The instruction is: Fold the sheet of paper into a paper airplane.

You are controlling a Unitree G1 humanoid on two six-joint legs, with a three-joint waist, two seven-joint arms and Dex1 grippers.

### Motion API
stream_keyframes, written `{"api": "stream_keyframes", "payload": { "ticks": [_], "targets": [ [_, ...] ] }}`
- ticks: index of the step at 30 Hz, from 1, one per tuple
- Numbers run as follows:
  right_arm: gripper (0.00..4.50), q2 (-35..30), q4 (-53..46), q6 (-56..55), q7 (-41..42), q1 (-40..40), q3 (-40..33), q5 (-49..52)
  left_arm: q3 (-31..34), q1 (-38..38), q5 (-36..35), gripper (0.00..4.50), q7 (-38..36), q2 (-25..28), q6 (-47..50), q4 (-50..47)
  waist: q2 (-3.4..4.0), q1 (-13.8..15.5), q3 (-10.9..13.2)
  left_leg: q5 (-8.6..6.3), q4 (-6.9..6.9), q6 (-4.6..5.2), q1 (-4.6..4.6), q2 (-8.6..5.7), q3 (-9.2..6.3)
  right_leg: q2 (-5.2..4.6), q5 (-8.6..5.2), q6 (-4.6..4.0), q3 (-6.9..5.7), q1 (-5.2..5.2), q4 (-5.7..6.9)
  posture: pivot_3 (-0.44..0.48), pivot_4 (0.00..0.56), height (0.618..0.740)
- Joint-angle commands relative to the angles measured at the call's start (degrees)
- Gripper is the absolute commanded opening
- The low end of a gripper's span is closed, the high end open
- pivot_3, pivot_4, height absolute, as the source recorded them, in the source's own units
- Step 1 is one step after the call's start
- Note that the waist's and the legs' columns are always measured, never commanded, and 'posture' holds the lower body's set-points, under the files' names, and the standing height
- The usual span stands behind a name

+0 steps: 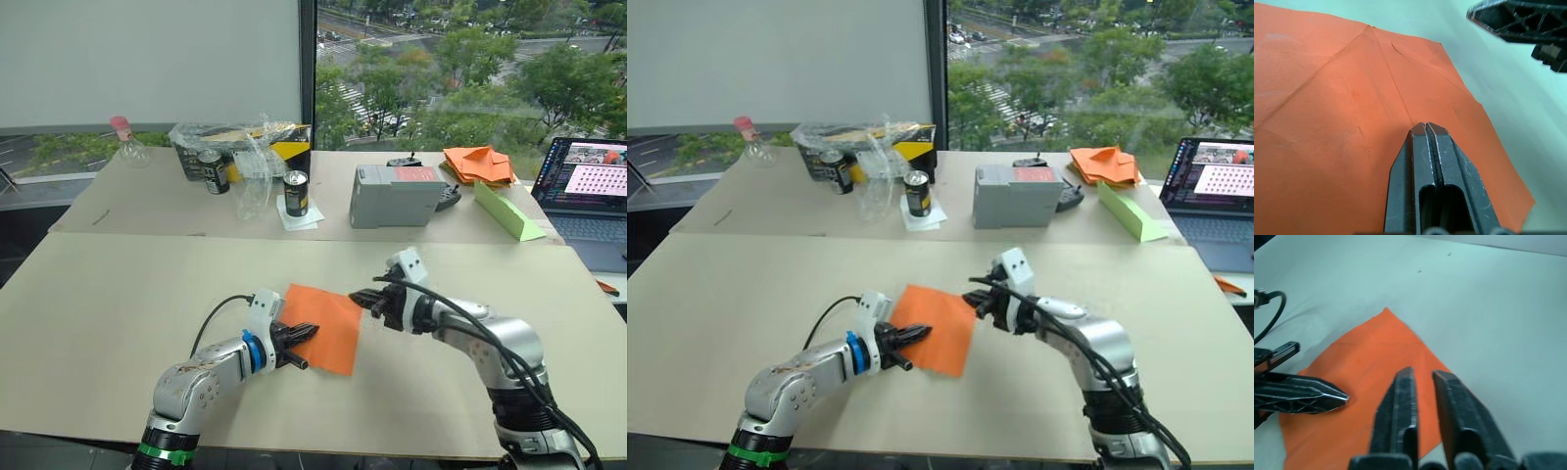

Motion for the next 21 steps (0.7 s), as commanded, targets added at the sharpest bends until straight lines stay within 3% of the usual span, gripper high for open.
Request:
{"api": "stream_keyframes", "payload": {
  "ticks": [1,4,21],
  "targets": [
    [2.25,0.3,0.4,1.7,-2.0,-0.8,-2.3,1.1,0.0,-0.2,-0.6,0.00,-0.6,0.1,0.0,-1.7,0.00,0.0,0.0,0.00,0.00,0.00,0.00,0.00,0.00,0.00,0.00,0.00,0.00,0.00,0.00,0.000,0.150,0.740],
    [3.30,0.3,1.1,2.5,-2.7,-0.7,-2.8,1.3,-0.1,-0.4,-0.6,0.00,-0.8,0.1,-0.1,-1.7,0.00,0.0,0.0,0.00,0.00,0.00,0.00,0.00,0.00,0.00,0.00,0.00,0.00,0.00,0.00,0.000,0.150,0.740],
    [3.30,0.4,0.8,2.6,-4.3,-0.1,-1.3,0.8,-2.8,0.6,0.9,0.00,-2.9,2.3,-0.8,-1.2,0.00,-0.1,0.0,0.00,0.00,0.00,0.01,0.00,0.01,0.00,0.00,0.00,0.00,0.00,0.01,0.000,0.150,0.740]
  ]
}}
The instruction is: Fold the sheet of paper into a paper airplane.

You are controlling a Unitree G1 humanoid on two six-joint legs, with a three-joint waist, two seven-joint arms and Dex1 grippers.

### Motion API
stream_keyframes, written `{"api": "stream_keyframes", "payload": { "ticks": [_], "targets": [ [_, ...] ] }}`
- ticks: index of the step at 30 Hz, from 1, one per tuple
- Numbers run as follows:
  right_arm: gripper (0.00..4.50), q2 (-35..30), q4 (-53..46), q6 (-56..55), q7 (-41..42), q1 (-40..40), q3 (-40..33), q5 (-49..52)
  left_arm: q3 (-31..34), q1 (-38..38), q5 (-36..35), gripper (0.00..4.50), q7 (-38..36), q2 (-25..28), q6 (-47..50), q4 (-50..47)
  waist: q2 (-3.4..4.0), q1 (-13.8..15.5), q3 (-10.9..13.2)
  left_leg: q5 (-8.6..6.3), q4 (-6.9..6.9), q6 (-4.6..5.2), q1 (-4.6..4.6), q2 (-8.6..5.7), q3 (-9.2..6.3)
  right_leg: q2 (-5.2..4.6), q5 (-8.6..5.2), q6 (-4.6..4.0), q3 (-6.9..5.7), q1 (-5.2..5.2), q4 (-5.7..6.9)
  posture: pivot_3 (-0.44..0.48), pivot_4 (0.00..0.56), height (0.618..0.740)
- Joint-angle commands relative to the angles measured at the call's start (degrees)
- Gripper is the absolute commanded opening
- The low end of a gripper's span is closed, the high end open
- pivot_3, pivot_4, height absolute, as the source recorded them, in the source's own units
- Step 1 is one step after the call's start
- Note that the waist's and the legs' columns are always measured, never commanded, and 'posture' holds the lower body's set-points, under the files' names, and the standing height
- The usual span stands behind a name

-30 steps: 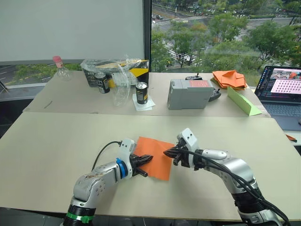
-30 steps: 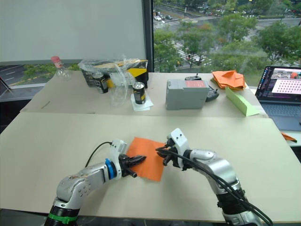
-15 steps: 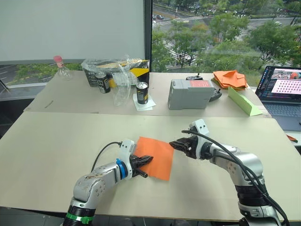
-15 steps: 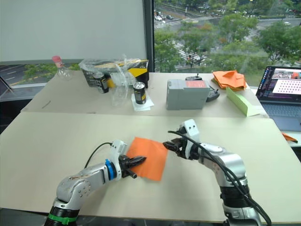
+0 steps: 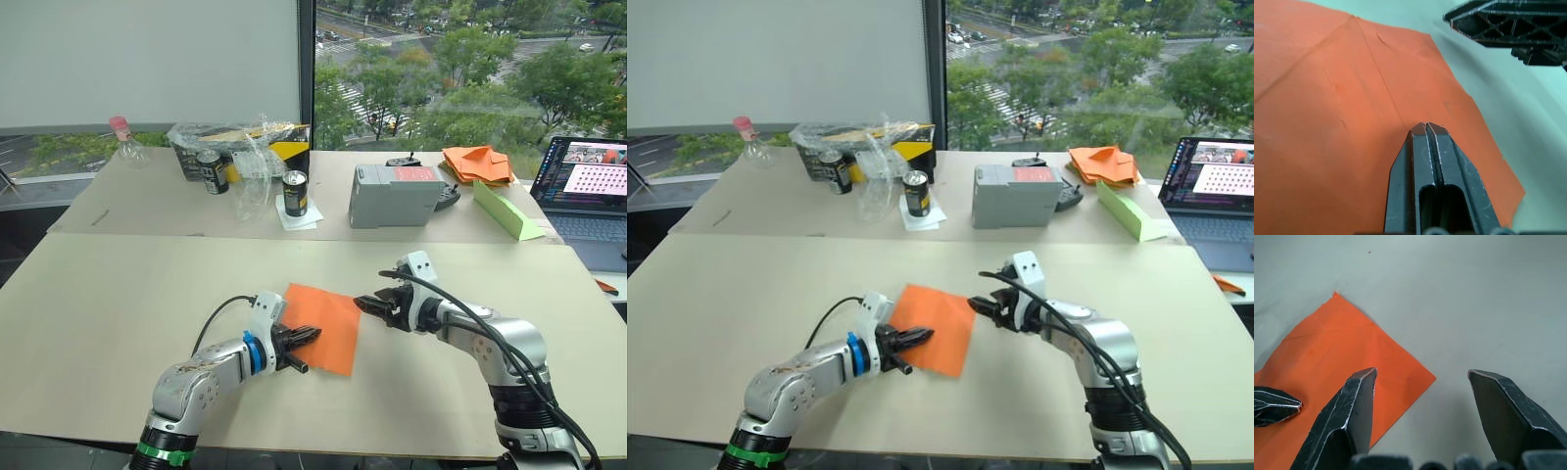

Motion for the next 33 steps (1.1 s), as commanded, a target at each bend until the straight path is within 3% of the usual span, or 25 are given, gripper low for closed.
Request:
{"api": "stream_keyframes", "payload": {
  "ticks": [1,13,33],
  "targets": [
    [3.30,-0.2,-1.9,0.2,0.0,-0.2,0.3,0.7,-1.2,0.7,0.9,0.00,-1.0,0.9,-0.8,-0.8,0.00,0.0,0.0,0.00,0.00,0.00,0.00,0.00,0.00,0.00,0.00,0.00,0.00,0.00,0.00,0.000,0.150,0.740],
    [3.30,-0.2,-2.1,-0.1,-0.5,-0.3,4.3,-0.5,-2.5,1.2,3.0,0.00,-2.3,1.9,-2.8,0.7,0.00,0.0,0.0,0.00,0.00,0.00,0.01,0.00,0.00,0.00,0.00,0.00,0.00,0.00,0.00,0.000,0.150,0.740],
    [3.30,2.5,0.5,2.3,-1.2,-2.3,2.8,1.1,-1.6,1.1,2.6,0.00,-1.8,1.5,-3.0,0.5,0.01,0.0,0.0,0.00,0.00,0.00,0.04,0.00,0.00,0.00,0.00,0.00,0.01,0.01,0.04,0.000,0.150,0.740]
  ]
}}
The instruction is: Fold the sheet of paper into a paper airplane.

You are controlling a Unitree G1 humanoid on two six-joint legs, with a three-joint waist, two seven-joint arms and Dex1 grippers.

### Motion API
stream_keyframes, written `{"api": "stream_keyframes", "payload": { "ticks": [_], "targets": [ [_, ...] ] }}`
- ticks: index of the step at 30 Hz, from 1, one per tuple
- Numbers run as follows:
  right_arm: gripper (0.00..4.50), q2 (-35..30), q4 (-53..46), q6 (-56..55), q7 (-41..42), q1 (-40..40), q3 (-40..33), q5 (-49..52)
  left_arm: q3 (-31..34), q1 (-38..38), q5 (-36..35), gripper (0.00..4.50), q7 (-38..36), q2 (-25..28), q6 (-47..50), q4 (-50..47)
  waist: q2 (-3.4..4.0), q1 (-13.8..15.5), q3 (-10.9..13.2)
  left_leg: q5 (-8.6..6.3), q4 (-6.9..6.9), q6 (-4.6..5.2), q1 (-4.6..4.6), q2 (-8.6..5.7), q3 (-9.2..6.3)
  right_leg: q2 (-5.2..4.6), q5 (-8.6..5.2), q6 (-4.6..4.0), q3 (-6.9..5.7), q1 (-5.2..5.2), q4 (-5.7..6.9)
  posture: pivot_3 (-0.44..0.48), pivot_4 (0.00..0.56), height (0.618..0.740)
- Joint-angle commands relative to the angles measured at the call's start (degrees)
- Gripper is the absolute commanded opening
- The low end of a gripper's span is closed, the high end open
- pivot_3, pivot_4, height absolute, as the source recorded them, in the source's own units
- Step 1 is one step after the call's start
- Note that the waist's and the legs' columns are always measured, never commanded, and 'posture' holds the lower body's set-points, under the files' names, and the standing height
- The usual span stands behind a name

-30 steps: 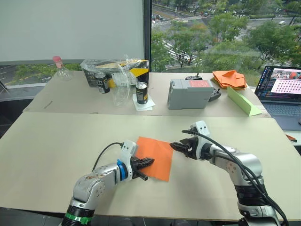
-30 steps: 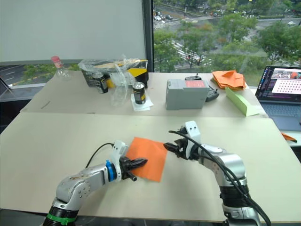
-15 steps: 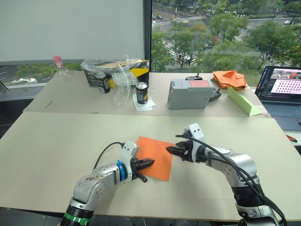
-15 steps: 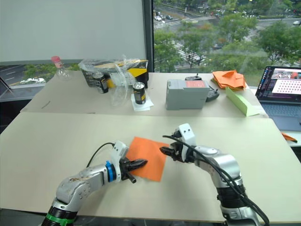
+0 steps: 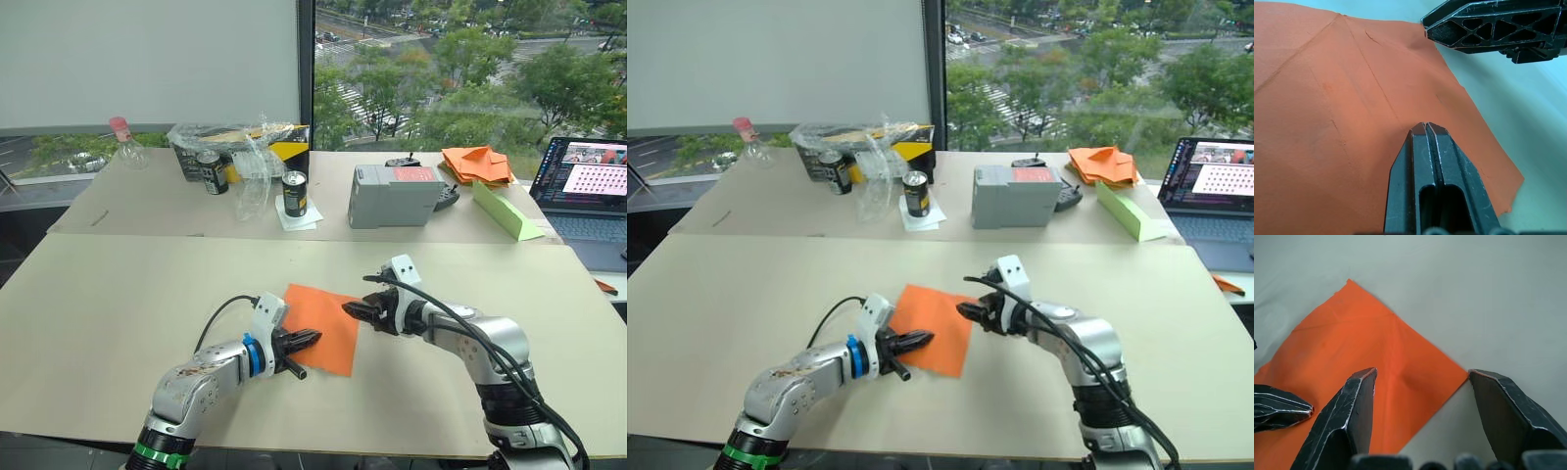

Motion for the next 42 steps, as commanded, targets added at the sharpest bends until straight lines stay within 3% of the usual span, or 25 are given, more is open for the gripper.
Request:
{"api": "stream_keyframes", "payload": {
  "ticks": [1,32,35,42],
  "targets": [
    [3.30,0.4,-0.4,1.1,0.5,-1.1,-0.9,1.5,0.2,0.6,0.3,0.00,0.5,-0.1,0.4,0.2,0.00,0.0,0.0,0.00,0.00,0.00,0.00,0.00,0.00,0.00,0.00,0.00,0.00,0.00,0.00,0.000,0.150,0.740],
    [3.30,0.5,-2.4,4.6,0.8,-0.9,-3.7,4.2,0.4,0.8,0.3,0.00,0.8,-0.1,0.5,-0.2,0.00,0.0,0.0,0.00,0.00,0.00,0.00,0.00,0.00,0.00,0.00,0.00,0.00,0.00,0.00,0.000,0.150,0.740],
    [2.58,1.1,-2.6,4.6,0.7,-0.9,-3.2,4.1,0.3,0.5,0.3,0.00,0.7,-0.3,0.4,0.1,0.00,0.0,0.0,0.00,0.00,0.00,0.00,0.00,0.00,0.00,0.00,0.00,0.00,0.00,0.00,0.000,0.150,0.740],
    [0.12,1.4,-2.6,4.6,0.6,-1.2,-3.1,4.3,0.2,0.4,0.4,0.00,0.5,-0.3,0.3,0.3,0.00,0.0,0.0,0.00,0.00,0.00,0.00,0.00,0.00,0.00,0.00,0.00,0.00,0.00,0.00,0.000,0.150,0.740]
  ]
}}
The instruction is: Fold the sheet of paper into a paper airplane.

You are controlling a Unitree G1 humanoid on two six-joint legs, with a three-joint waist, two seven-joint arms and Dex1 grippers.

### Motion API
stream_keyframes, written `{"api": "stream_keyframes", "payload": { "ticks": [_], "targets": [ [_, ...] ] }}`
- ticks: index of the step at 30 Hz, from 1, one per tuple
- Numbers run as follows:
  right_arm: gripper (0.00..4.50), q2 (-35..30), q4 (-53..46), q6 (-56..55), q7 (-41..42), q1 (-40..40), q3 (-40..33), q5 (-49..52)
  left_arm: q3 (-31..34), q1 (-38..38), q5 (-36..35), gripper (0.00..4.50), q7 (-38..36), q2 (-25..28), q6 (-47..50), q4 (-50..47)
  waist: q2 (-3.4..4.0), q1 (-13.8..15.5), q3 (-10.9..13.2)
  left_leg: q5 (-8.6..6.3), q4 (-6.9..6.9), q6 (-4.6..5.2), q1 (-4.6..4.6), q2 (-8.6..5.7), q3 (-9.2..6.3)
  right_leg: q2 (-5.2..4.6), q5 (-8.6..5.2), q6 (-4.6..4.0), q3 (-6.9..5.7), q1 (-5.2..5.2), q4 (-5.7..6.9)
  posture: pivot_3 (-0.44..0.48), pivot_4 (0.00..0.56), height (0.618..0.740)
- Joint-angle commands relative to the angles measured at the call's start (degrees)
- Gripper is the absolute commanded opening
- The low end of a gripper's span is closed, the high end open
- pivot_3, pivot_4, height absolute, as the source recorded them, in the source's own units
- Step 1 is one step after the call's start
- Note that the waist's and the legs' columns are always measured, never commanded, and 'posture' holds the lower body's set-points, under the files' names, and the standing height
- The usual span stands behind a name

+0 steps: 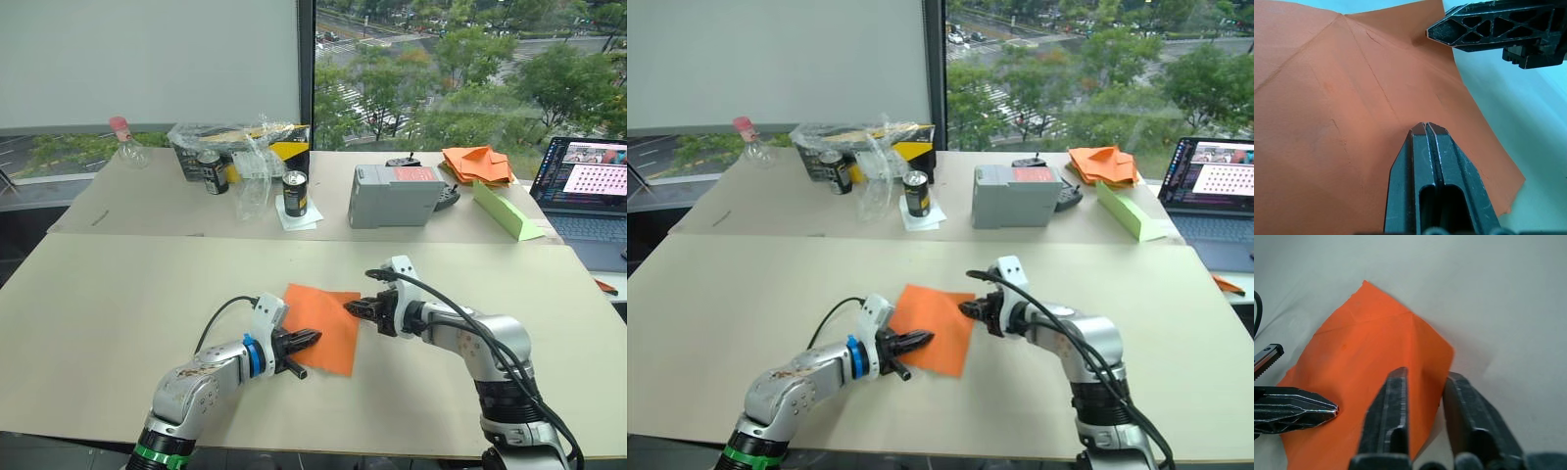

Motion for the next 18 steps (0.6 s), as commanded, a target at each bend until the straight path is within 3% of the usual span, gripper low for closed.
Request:
{"api": "stream_keyframes", "payload": {
  "ticks": [1,7,12,18],
  "targets": [
    [0.05,0.1,-2.5,0.1,0.2,-0.8,-0.5,1.4,-0.1,0.1,0.4,0.00,0.0,0.1,0.3,0.3,0.00,0.0,0.0,0.00,0.00,0.00,0.00,0.00,0.00,0.00,0.00,0.00,0.00,0.00,0.00,0.000,0.150,0.740],
    [0.05,-1.8,-5.3,-2.3,1.8,-1.3,1.6,0.9,0.0,0.2,0.4,0.00,0.1,0.0,0.3,0.3,0.00,0.0,0.0,0.00,0.00,0.00,0.00,0.00,0.00,0.00,0.00,0.00,0.00,0.00,0.00,0.000,0.150,0.740],
    [0.05,-7.3,-11.1,-10.4,4.6,-2.5,11.1,-5.2,0.0,0.2,0.5,0.00,0.1,0.1,0.1,0.4,0.00,-0.1,0.0,0.00,0.00,0.00,0.00,0.00,0.00,0.00,0.00,0.00,-0.01,0.00,-0.01,0.000,0.150,0.740],
    [0.05,-10.6,-8.7,-17.2,2.9,-5.1,20.0,-15.9,0.1,-0.2,0.5,0.00,0.2,-0.2,-0.2,0.9,0.00,0.0,0.0,0.00,0.01,0.00,-0.01,0.00,-0.01,0.00,0.00,0.00,-0.01,0.00,-0.02,0.000,0.150,0.740]
  ]
}}
